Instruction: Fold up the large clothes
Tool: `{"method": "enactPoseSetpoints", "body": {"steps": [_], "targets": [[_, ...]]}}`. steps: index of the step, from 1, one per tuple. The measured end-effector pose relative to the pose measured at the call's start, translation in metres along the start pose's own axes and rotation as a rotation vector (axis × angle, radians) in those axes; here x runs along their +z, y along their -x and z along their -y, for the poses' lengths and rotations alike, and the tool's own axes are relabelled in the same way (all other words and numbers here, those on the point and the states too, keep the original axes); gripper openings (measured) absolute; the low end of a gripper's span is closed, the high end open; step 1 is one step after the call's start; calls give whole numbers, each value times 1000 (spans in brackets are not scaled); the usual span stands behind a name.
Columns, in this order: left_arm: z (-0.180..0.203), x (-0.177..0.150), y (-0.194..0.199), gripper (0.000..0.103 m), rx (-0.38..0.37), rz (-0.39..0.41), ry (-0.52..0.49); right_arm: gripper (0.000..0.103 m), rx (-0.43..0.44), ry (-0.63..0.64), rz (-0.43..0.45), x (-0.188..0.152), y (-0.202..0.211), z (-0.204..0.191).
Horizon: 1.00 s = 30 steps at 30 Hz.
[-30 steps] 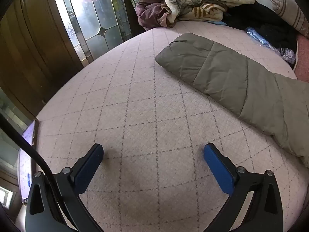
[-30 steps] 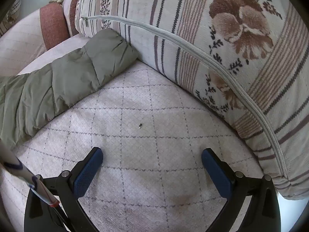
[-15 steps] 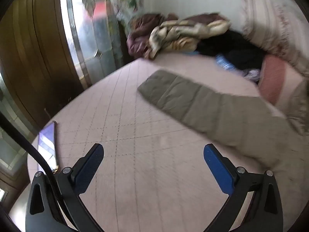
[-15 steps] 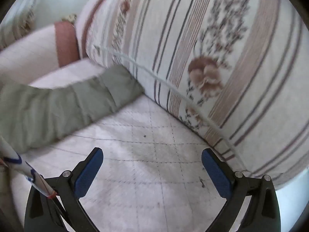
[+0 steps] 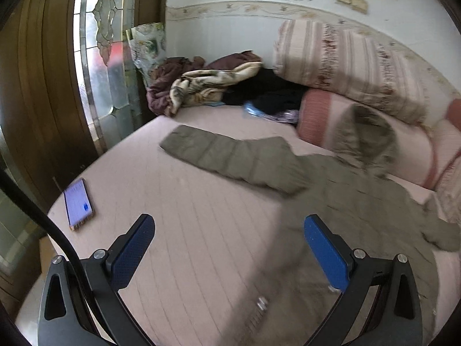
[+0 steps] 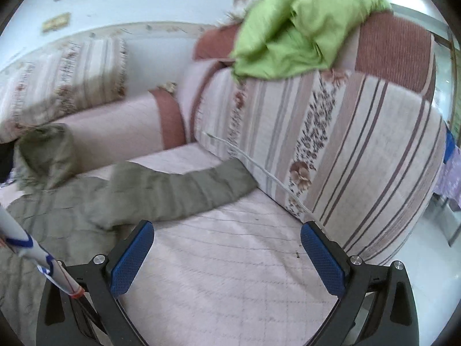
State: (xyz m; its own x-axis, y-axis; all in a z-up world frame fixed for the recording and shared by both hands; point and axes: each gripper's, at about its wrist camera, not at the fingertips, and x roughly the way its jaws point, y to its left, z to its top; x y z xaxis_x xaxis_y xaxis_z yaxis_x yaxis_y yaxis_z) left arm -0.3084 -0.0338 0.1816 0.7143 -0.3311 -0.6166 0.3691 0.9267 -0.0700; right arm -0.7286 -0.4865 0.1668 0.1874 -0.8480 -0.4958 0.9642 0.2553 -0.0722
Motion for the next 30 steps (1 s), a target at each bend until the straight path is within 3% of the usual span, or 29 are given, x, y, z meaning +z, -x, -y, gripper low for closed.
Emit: {"method": "enactPoseSetpoints", "body": {"steps": [9, 14, 24, 30], "targets": [[32, -38, 61, 103, -61, 34, -64, 103, 61, 26, 114, -15, 78, -28], [47, -46, 77, 103, -77, 47, -102, 97, 123, -54, 187, -19, 113, -34], [76, -76, 84, 103, -119, 8, -146, 94, 380, -141, 89, -34, 125, -76], [91, -95, 82, 103, -139, -39, -175, 94, 559, -137, -56, -61, 124, -108]]}}
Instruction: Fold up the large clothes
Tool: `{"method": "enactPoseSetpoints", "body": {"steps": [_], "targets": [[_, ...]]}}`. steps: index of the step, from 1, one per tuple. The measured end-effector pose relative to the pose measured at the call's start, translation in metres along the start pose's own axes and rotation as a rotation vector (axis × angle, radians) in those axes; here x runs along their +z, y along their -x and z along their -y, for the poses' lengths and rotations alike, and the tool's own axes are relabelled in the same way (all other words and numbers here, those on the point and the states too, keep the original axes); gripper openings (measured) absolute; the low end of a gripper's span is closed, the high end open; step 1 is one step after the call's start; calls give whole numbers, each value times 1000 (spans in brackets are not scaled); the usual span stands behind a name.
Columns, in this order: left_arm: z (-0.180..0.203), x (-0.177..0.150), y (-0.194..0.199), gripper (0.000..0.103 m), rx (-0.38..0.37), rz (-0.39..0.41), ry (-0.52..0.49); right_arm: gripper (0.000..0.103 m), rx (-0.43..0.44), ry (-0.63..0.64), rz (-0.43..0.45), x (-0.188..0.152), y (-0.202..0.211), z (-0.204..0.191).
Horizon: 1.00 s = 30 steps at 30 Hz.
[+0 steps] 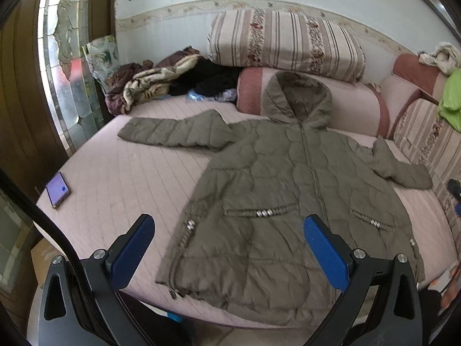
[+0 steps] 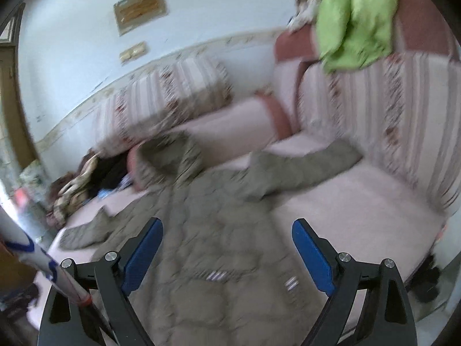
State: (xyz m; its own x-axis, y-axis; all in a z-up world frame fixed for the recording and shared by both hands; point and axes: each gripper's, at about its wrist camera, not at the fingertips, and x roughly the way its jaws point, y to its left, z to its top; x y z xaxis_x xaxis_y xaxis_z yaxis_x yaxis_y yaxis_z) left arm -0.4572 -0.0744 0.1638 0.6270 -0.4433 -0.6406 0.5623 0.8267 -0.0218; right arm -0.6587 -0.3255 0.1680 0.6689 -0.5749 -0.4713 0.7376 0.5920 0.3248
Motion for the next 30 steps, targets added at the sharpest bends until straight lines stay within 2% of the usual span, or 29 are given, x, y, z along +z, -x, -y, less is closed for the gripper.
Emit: {"method": "enactPoseSetpoints", "body": {"steps": [5, 6, 10, 14, 20, 27, 30], "targets": [[11, -12, -4, 103, -15, -27, -37, 94, 78, 54, -41, -27, -9, -25], [12, -15, -4, 103, -18, -31, -43, 94, 114, 36, -58, -32, -11, -28], [16, -23, -8, 103, -30, -47, -57, 94, 138, 15, -159, -44, -24, -39], [19, -29, -10, 103, -35, -58, -72, 94, 67, 72, -217, -56, -30, -53], [18, -34, -14, 103, -40, -83, -72, 94, -55, 166, -248, -64, -39, -62], [18, -40, -19, 103, -43, -104, -73, 94, -202, 221, -260, -69, -46, -62], [18, -42, -20, 103, -46, -112, -70, 94, -229, 218, -261, -70, -47, -60]]}}
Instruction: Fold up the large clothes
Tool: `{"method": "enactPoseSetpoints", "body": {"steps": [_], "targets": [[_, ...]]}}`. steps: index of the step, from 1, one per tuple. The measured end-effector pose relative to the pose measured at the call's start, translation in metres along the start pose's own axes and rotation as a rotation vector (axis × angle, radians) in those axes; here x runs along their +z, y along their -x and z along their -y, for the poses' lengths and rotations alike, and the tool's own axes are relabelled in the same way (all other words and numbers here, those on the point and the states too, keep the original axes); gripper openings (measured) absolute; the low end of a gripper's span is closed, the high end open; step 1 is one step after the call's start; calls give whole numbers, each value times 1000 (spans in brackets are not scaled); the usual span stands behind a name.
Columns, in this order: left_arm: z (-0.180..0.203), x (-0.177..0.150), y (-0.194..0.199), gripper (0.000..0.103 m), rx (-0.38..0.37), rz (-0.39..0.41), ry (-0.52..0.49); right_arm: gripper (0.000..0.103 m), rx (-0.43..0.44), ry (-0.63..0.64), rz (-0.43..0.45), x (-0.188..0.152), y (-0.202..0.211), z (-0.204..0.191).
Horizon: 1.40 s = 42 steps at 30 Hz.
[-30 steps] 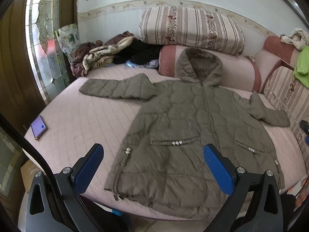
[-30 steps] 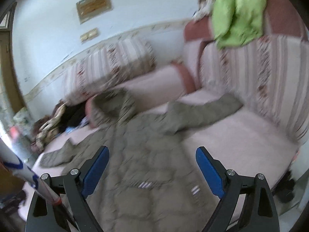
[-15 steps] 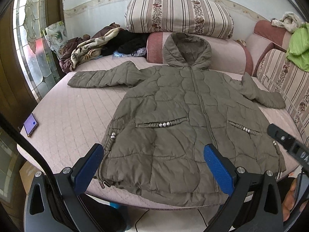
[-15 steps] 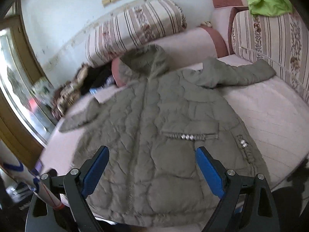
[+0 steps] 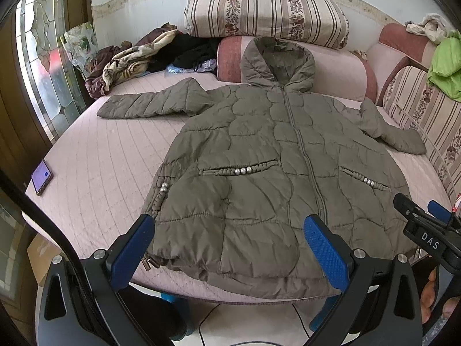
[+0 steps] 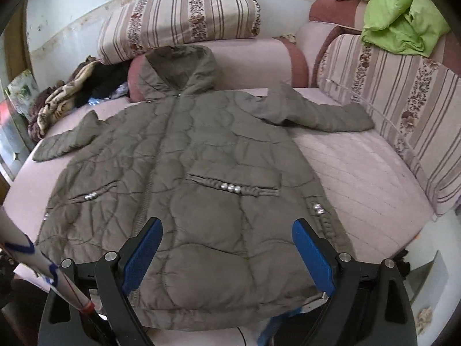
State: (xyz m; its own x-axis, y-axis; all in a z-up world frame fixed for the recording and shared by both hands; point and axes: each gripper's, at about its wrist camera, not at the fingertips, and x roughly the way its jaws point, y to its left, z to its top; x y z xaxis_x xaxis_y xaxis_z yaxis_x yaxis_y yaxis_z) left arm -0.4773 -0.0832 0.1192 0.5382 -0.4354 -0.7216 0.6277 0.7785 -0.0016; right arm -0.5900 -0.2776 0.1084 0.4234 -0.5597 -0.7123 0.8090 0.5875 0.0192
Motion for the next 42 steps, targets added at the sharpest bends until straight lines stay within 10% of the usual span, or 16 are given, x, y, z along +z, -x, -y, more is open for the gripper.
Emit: {"method": "enactPoseSetpoints", "body": {"steps": [42], "targets": [[-15, -8, 51, 103, -25, 47, 48, 103, -13, -9, 102, 0, 72, -3]]}}
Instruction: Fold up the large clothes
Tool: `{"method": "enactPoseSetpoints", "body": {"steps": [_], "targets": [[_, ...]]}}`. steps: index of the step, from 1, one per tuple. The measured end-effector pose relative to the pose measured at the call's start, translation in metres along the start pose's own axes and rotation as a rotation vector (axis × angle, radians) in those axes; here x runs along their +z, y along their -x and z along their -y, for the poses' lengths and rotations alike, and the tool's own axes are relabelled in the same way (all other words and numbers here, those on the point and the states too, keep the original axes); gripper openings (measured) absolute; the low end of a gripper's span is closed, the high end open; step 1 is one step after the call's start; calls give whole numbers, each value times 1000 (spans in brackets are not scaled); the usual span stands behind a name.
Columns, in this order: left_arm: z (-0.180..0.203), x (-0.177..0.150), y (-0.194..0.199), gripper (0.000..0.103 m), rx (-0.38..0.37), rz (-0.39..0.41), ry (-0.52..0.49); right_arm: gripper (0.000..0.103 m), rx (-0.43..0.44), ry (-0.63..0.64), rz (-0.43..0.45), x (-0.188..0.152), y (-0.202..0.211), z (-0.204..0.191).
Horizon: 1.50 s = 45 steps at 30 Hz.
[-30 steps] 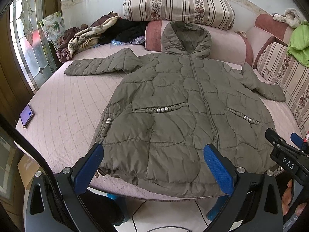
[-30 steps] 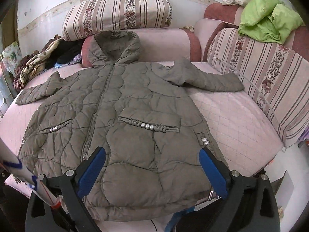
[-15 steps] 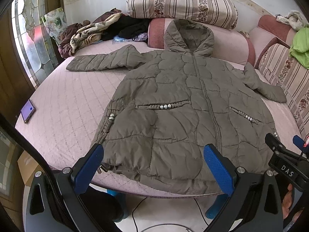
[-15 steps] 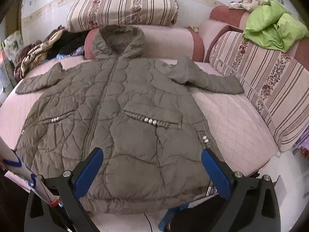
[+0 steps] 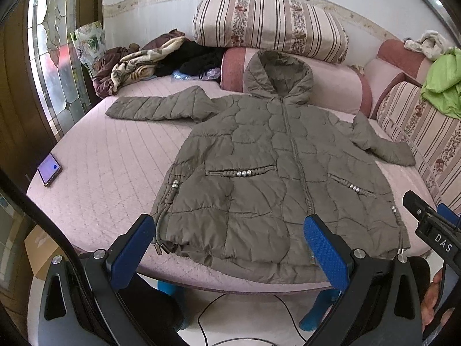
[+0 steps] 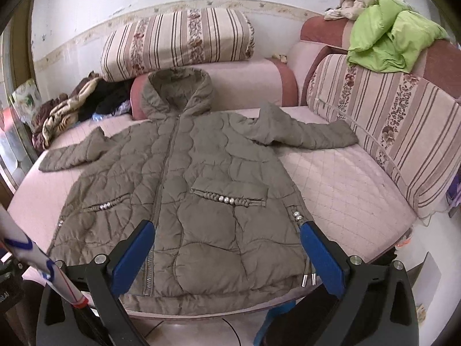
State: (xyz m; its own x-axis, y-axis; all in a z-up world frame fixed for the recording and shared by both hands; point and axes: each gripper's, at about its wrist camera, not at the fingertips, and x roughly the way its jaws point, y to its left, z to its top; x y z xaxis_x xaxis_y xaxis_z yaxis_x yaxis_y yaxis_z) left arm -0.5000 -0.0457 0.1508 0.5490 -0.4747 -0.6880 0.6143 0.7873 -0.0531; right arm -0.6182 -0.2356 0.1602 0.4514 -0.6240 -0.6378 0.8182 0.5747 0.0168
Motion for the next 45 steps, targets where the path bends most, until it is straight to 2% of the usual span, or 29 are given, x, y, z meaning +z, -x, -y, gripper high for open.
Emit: {"method": "enactPoseSetpoints", "body": {"steps": [7, 14, 22, 25, 29, 34, 37, 41, 45], "targets": [[2, -6, 23, 103, -16, 29, 4, 103, -12, -2, 36, -2, 24, 4], [9, -11, 40, 103, -45, 49, -1, 103, 4, -25, 108, -4, 48, 11], [5, -11, 60, 103, -65, 76, 96, 103, 29, -35, 158, -4, 68, 22], [7, -7, 64, 103, -7, 94, 92, 103, 34, -38, 175, -1, 74, 27], [9, 2, 62, 103, 87, 107, 20, 103, 17, -47, 216, 5, 78, 28], [1, 11, 48, 103, 99, 70, -6, 103, 16, -36, 222, 15, 69, 21], [-4, 17, 37, 103, 118, 62, -8, 103, 17, 1, 207, 17, 56, 10], [-14, 27, 17, 103, 151, 61, 0, 103, 18, 91, 135, 19, 29, -12], [-30, 42, -12, 103, 228, 39, -3, 102, 43, 112, 60, 22, -2, -24]]}}
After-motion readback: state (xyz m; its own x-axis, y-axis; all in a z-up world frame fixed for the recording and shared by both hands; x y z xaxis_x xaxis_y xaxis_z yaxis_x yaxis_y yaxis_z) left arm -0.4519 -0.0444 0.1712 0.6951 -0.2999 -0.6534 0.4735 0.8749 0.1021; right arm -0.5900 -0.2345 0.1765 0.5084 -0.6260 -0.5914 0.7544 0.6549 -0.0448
